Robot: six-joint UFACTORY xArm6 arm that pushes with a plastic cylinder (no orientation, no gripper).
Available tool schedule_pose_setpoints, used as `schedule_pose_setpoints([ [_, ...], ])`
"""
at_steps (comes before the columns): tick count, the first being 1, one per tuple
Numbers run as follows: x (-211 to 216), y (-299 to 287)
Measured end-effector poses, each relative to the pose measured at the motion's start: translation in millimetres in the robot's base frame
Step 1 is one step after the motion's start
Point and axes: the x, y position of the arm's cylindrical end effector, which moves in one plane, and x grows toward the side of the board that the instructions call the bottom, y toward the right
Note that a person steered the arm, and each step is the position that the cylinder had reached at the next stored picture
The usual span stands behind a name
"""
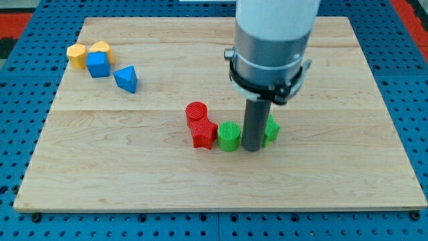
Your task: Slightly move the green circle upwards of the board
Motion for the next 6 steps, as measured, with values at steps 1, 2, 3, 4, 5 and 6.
schedule_pose_setpoints([
  [1, -31, 59],
  [2, 39, 53],
  [3, 49, -42],
  [4, 15, -57],
  [5, 11, -13],
  [6, -15, 0],
])
